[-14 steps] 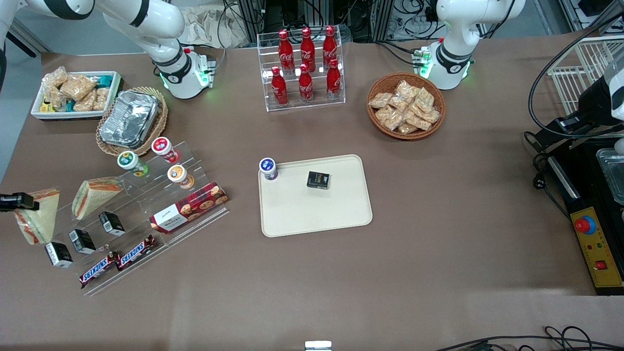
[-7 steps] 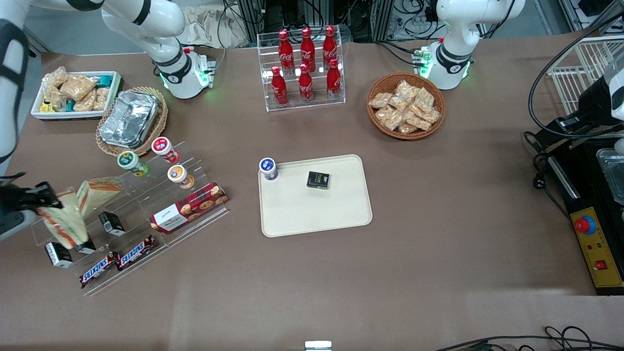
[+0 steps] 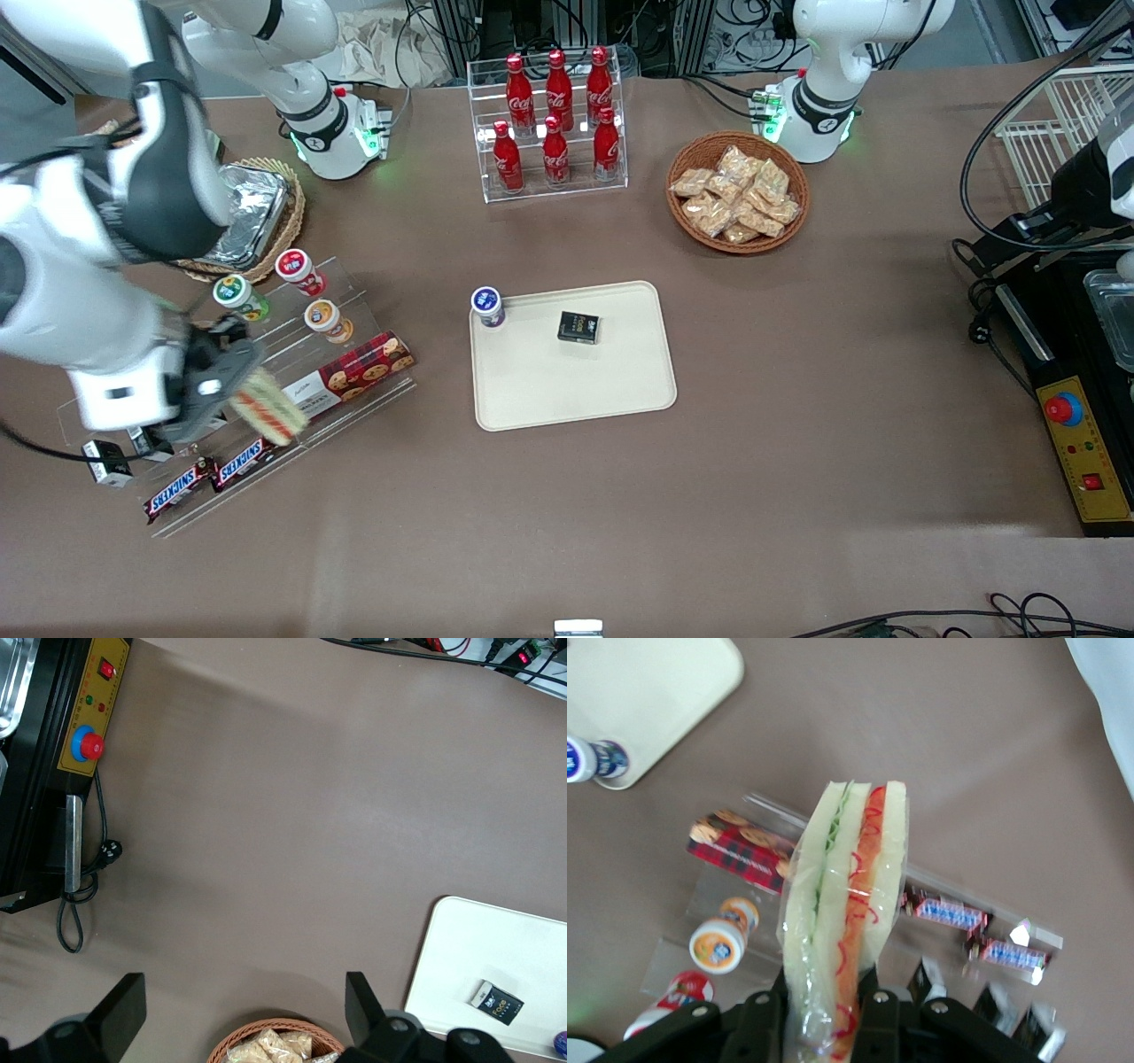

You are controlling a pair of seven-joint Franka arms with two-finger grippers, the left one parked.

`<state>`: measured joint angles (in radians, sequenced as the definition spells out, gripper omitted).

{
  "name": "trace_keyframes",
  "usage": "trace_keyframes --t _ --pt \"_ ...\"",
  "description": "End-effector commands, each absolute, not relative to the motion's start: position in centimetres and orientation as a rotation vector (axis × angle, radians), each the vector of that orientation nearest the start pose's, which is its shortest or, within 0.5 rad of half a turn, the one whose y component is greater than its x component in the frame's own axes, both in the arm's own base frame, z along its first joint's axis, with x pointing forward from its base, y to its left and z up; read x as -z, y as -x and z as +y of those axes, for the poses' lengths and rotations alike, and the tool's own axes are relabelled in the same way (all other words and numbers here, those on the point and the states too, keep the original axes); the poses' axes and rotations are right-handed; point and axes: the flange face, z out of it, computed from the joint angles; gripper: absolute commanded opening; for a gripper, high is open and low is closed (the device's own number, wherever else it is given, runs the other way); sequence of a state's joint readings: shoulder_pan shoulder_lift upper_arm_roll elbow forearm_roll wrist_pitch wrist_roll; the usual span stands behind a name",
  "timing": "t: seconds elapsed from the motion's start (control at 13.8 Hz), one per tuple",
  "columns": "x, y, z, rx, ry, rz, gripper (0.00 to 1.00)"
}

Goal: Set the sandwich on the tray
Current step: 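Lift the sandwich out of the rack and carry it toward the beige tray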

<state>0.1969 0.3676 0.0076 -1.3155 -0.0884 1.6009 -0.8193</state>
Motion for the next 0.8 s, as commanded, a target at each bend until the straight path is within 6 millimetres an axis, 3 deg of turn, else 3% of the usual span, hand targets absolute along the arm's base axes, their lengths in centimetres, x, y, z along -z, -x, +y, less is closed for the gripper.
trace_keyframes --t 0.0,0.22,0.51,0.73 --pt "-51.0 -64.9 16.9 -0.14 2.665 -1.801 0.3" --pt "-48.2 -64.4 24.2 -0.093 2.54 -1.993 0.28" --pt "-43.2 -64.2 29.1 -0.106 2.352 -2.201 0.28" --pt "-40.8 -62.5 34.1 -0.107 2.25 -2.31 0.28"
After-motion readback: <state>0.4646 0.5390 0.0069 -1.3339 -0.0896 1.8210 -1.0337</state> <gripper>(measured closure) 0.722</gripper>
